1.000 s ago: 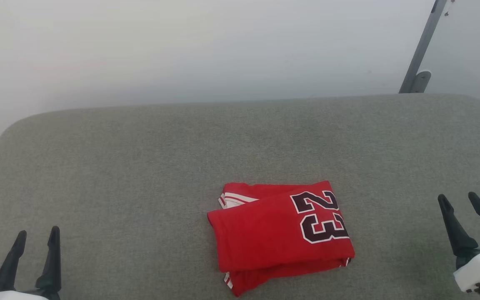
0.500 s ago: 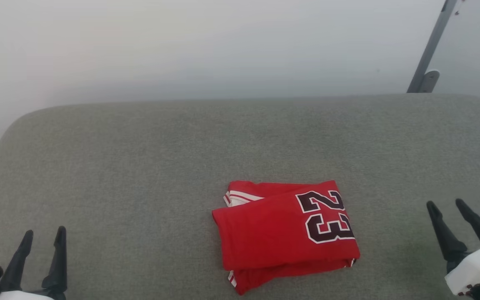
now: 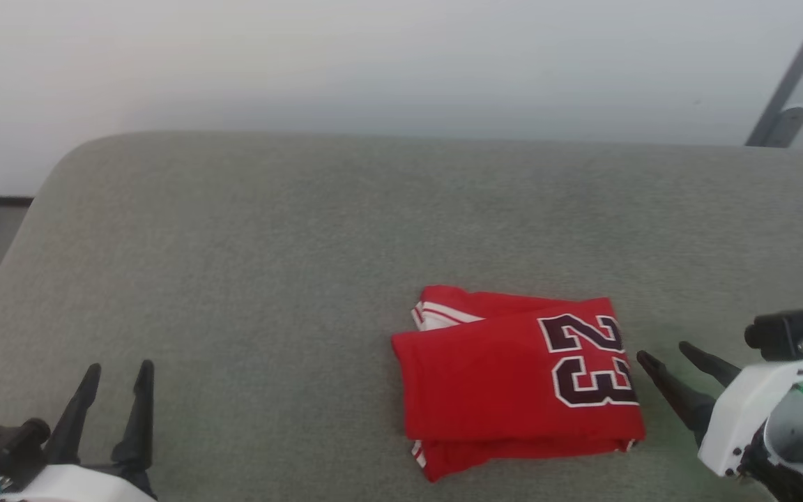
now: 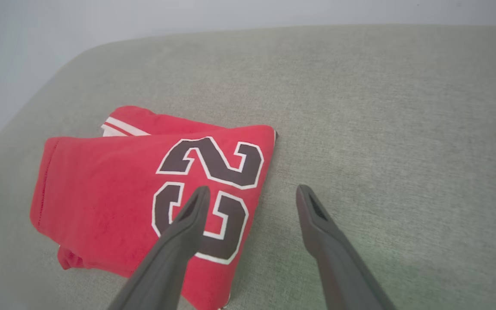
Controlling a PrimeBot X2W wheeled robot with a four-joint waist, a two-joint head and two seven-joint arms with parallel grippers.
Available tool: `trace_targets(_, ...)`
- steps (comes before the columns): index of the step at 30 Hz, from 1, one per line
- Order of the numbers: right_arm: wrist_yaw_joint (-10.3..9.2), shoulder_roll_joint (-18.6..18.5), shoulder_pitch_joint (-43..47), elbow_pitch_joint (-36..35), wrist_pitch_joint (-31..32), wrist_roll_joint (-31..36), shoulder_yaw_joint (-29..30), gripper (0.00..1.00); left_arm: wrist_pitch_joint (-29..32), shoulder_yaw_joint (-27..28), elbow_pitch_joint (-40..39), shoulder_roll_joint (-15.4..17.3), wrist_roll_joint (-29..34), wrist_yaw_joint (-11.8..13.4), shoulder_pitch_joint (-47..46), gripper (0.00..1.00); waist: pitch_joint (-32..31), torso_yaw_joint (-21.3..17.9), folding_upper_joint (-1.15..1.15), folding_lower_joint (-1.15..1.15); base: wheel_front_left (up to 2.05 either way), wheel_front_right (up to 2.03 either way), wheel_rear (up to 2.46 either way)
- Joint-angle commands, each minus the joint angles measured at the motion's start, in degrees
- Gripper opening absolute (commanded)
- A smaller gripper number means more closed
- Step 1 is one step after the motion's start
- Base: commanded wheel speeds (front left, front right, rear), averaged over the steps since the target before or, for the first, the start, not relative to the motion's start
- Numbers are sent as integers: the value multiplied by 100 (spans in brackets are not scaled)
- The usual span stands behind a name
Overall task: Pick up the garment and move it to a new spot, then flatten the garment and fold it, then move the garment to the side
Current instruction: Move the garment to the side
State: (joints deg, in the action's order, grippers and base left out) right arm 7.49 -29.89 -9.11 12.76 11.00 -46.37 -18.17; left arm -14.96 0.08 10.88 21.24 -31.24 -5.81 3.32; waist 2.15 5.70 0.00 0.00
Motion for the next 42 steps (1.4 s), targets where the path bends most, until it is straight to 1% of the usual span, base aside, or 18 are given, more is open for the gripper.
trace_targets(1,-2,-58,-165,26,284,-80,-69,100,-17,-54,28,-32,46,-21,-125,100,156,182,0,0,0,0,0)
trace_targets(8,-1,-172,-553,266,1349,-71,-218,100,-21,-253,158,-166,51,-67,-397,100,481,553,0,0,0,0,0)
trace_targets(11,-1,-147,-666,450,1868,-33,-226,100,-23,-329,224,-246,52,-97,-505,100,647,699,0,0,0,0,0)
trace_targets(12,-1,-147,-666,450,1868,-33,-226,100,-23,-329,224,-246,52,-97,-505,100,647,699,0,0,0,0,0)
trace_targets(13,-1,-125,-719,491,2015,-11,-235,100,-23,-354,244,-267,72,-96,-543,100,696,738,0,0,0,0,0)
trace_targets(18,-3,150,-825,853,2727,39,-200,100,-24,-421,318,-372,129,-124,-726,100,923,895,0,0,0,0,0)
trace_targets(24,-5,509,-847,1147,3251,168,-83,100,-25,-437,403,-459,188,-154,-862,100,1009,944,0,0,0,0,0)
trace_targets(25,-5,540,-849,1140,3310,194,-56,56,-25,-422,406,-467,191,-156,-865,100,1009,938,0,0,0,0,0)
trace_targets(26,-5,549,-855,1109,3371,206,-36,24,-25,-410,412,-470,197,-157,-859,100,1007,928,0,0,0,0,0)
trace_targets(27,-3,544,-862,1069,3419,219,-10,0,-25,-404,420,-467,201,-160,-855,100,1005,912,0,0,0,0,0)
trace_targets(36,-8,306,-1129,568,3563,465,488,0,-25,-410,389,-422,218,-167,-997,100,1000,642,0,0,0,0,0)
trace_targets(40,-6,200,-1262,413,3625,538,693,0,-25,-513,373,-355,242,-170,-1135,100,1025,457,0,0,0,0,0)
trace_targets(42,-5,112,-1374,334,3654,594,852,0,-25,-595,344,-297,196,-166,-1239,100,1066,294,0,0,0,0,0)
